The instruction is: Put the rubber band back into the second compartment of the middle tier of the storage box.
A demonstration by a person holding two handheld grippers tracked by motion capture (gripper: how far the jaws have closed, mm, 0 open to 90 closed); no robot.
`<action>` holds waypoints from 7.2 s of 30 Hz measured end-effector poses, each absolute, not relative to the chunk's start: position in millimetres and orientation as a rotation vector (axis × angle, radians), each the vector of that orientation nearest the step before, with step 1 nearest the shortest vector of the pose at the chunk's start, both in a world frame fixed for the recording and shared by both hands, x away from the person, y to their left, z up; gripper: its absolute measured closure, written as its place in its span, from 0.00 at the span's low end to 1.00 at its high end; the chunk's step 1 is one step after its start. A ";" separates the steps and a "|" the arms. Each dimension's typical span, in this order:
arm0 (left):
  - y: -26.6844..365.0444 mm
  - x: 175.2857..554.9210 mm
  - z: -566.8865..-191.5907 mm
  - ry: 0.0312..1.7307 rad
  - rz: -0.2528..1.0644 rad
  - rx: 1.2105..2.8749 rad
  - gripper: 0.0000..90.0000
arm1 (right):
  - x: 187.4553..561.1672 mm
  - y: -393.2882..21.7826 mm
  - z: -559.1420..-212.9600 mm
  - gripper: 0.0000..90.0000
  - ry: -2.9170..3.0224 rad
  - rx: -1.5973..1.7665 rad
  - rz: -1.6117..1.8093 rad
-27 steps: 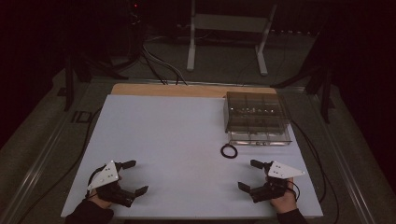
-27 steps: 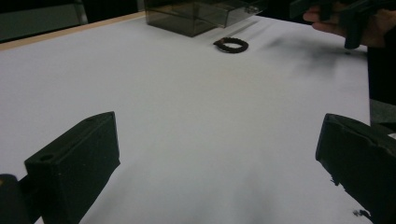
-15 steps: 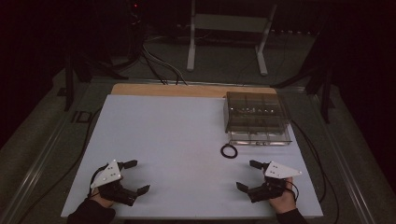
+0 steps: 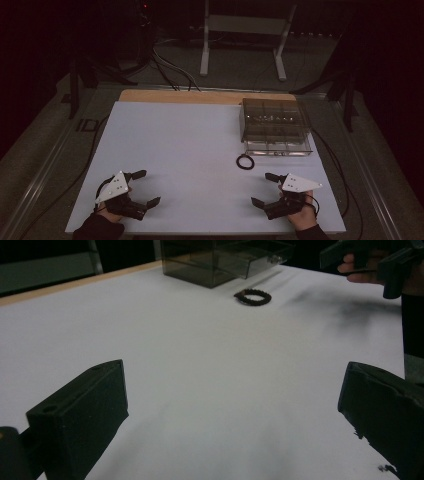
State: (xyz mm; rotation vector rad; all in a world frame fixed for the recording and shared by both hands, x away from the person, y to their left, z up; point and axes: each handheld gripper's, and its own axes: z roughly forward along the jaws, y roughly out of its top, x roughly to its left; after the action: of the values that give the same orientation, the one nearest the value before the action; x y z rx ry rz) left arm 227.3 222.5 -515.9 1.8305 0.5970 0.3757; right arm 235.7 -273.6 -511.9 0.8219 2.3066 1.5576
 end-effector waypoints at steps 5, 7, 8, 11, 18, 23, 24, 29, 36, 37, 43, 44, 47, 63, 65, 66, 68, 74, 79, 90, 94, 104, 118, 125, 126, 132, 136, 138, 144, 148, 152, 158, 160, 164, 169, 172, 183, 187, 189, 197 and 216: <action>225.0 225.6 -515.9 0.595 0.370 1.822 0.00 | 233.6 -268.5 -500.6 0.00 2.283 0.808 1.596; 225.2 225.0 -515.7 0.591 0.372 1.823 0.00 | 233.1 -266.4 -496.6 0.00 2.272 0.802 1.605; 225.1 225.0 -515.5 0.590 0.372 1.824 0.00 | 233.4 -265.5 -494.7 0.00 2.267 0.797 1.609; 224.8 225.2 -515.1 0.586 0.370 1.823 0.00 | 234.6 -263.3 -489.6 0.00 2.254 0.793 1.621; 223.7 225.6 -515.3 0.587 0.359 1.824 0.00 | 240.4 -262.1 -481.1 0.00 2.224 0.796 1.628; 223.9 225.8 -515.3 0.587 0.358 1.819 0.00 | 245.1 -259.5 -474.3 0.00 2.199 0.802 1.633; 224.0 225.9 -515.4 0.589 0.358 1.820 0.00 | 246.2 -258.6 -473.4 0.00 2.197 0.802 1.633; 223.9 225.7 -515.1 0.587 0.352 1.818 0.00 | 252.0 -252.1 -470.6 0.00 2.194 0.793 1.627; 224.0 225.1 -514.7 0.588 0.351 1.814 0.00 | 260.6 -245.2 -467.9 0.00 2.154 0.808 1.613; 224.0 225.0 -514.5 0.586 0.351 1.816 0.00 | 261.9 -244.1 -467.9 0.00 2.150 0.812 1.600; 223.8 225.1 -514.5 0.585 0.346 1.817 0.00 | 270.5 -236.2 -470.7 0.00 2.153 0.844 1.558; 223.8 225.1 -514.4 0.585 0.346 1.816 0.00 | 271.8 -234.6 -471.6 0.00 2.152 0.849 1.546; 224.5 224.7 -514.0 0.585 0.349 1.814 0.00 | 274.6 -230.7 -475.9 0.00 2.137 0.871 1.525; 224.8 224.2 -513.6 0.584 0.349 1.808 0.00 | 289.0 -226.6 -498.9 0.00 2.152 0.959 1.367; 224.7 224.0 -513.7 0.581 0.349 1.812 0.00 | 290.7 -228.3 -500.7 0.00 2.149 0.984 1.371; 224.5 224.1 -513.6 0.580 0.349 1.813 0.00 | 291.3 -228.9 -501.1 0.00 2.148 0.997 1.353; 224.6 224.2 -513.5 0.584 0.348 1.808 0.00 | 292.4 -230.4 -501.7 0.05 2.153 1.030 1.318; 225.1 224.2 -513.5 0.585 0.346 1.806 0.00 | 297.5 -232.9 -506.8 0.06 2.198 1.135 1.251; 224.8 224.3 -513.6 0.585 0.346 1.807 0.00 | 301.3 -232.3 -509.5 0.17 2.187 1.197 1.204; 223.9 224.1 -513.5 0.582 0.342 1.809 0.00 | 312.4 -231.4 -517.1 0.42 2.188 1.303 1.092; 223.7 224.1 -513.5 0.580 0.343 1.814 0.00 | 318.6 -232.6 -520.2 0.49 2.183 1.343 1.058; 223.2 224.2 -514.1 0.579 0.340 1.823 0.00 | 331.2 -227.8 -526.7 0.63 2.218 1.353 0.970; 222.9 224.0 -514.1 0.578 0.338 1.823 0.00 | 338.2 -221.8 -530.6 0.82 2.232 1.351 0.866; 223.5 224.7 -515.0 0.584 0.335 1.820 0.00 | 340.2 -218.9 -528.6 0.94 2.259 1.338 0.828; 223.4 224.7 -515.0 0.582 0.334 1.822 0.00 | 340.3 -218.5 -528.4 0.94 2.261 1.336 0.826; 224.0 224.6 -515.0 0.581 0.334 1.821 0.00 | 337.9 -217.6 -526.4 0.96 2.268 1.327 0.828; 224.6 224.7 -515.0 0.584 0.336 1.820 0.00 | 334.8 -218.3 -522.4 0.96 2.264 1.314 0.848; 224.4 224.4 -514.7 0.581 0.337 1.820 0.00 | 332.6 -218.0 -520.7 0.96 2.267 1.304 0.855; 224.7 224.2 -514.5 0.581 0.339 1.820 0.00 | 324.4 -219.4 -515.4 0.96 2.265 1.290 0.878; 224.8 223.9 -514.5 0.582 0.341 1.821 0.00 | 318.9 -220.5 -512.7 0.96 2.274 1.283 0.890; 225.2 224.1 -514.3 0.583 0.342 1.820 0.00 | 313.6 -221.1 -509.1 0.96 2.276 1.271 0.905; 225.0 223.9 -514.3 0.582 0.344 1.821 0.00 | 307.0 -219.5 -502.5 0.96 2.287 1.246 0.933; 224.6 223.8 -514.2 0.579 0.343 1.823 0.00 | 304.1 -218.6 -500.1 0.96 2.290 1.235 0.942; 224.9 223.6 -514.3 0.581 0.345 1.821 0.00 | 298.7 -219.9 -492.8 0.96 2.285 1.221 0.965; 224.6 223.8 -514.3 0.580 0.344 1.822 0.00 | 295.8 -219.9 -483.8 0.96 2.275 1.202 0.985; 224.4 224.0 -514.4 0.578 0.343 1.824 0.00 | 295.3 -219.8 -480.9 0.96 2.273 1.197 0.988; 224.6 223.8 -514.3 0.579 0.341 1.821 0.00 | 296.3 -222.2 -472.4 0.96 2.253 1.178 0.992; 224.3 223.6 -514.3 0.576 0.343 1.824 0.00 | 296.9 -224.9 -468.7 0.96 2.240 1.181 0.997; 224.6 224.1 -514.5 0.578 0.340 1.819 0.00 | 297.1 -226.9 -465.5 0.96 2.227 1.182 1.002; 225.0 223.2 -514.4 0.574 0.340 1.819 0.00 | 299.6 -240.8 -453.6 0.96 2.169 1.209 1.030; 224.6 223.5 -514.6 0.579 0.342 1.819 0.00 | 313.4 -256.5 -446.3 0.96 2.107 1.236 1.014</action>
State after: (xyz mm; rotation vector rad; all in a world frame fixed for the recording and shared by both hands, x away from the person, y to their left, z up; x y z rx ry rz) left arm 223.5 224.6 -514.6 1.8192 0.5792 0.3415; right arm 313.4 -256.5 -446.3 1.2356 2.1074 1.0140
